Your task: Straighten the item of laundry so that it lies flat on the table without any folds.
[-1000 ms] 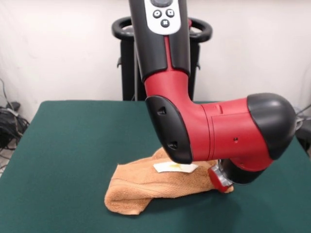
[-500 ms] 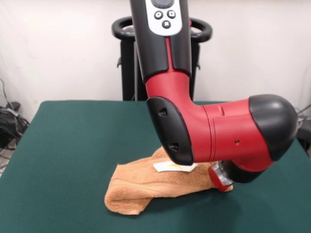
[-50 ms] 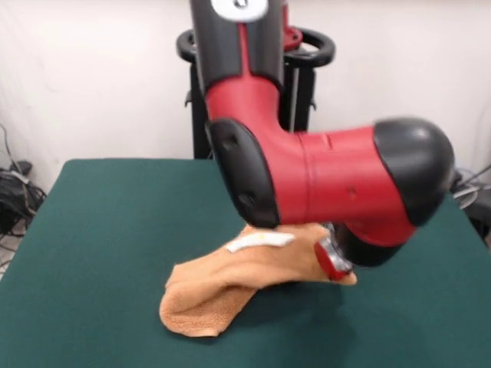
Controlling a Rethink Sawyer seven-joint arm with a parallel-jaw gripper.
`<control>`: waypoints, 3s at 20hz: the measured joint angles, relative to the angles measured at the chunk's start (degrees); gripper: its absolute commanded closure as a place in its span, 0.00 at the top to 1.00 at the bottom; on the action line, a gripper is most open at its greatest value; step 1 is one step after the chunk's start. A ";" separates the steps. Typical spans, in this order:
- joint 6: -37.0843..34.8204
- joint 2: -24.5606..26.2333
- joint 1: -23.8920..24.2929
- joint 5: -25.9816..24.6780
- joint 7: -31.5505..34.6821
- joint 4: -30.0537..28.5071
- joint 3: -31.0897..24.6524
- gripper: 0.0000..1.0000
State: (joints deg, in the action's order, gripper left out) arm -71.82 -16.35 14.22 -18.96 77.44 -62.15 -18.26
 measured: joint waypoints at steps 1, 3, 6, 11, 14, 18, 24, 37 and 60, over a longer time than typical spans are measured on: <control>-0.06 -1.09 0.57 0.12 0.00 -0.74 0.00 0.00; -0.45 -3.52 1.83 0.26 0.00 -1.90 0.01 0.00; -1.58 -6.87 3.63 0.40 0.00 -2.66 -0.02 0.00; -3.83 -13.03 7.39 1.10 0.00 -2.75 -0.33 0.00; -4.77 -14.80 8.54 1.13 -0.02 -2.76 -0.48 0.00; -7.95 -17.64 10.75 1.17 -1.09 -2.77 -1.21 0.00; -14.02 -22.04 15.96 2.56 -7.32 -2.78 -4.37 0.00; -19.08 -27.23 24.81 4.08 -25.16 2.71 -9.77 0.00; -19.61 -26.77 26.11 4.68 -28.90 7.77 -11.90 0.00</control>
State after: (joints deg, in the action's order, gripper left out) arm -91.43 -43.12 40.33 -14.28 48.54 -54.38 -30.16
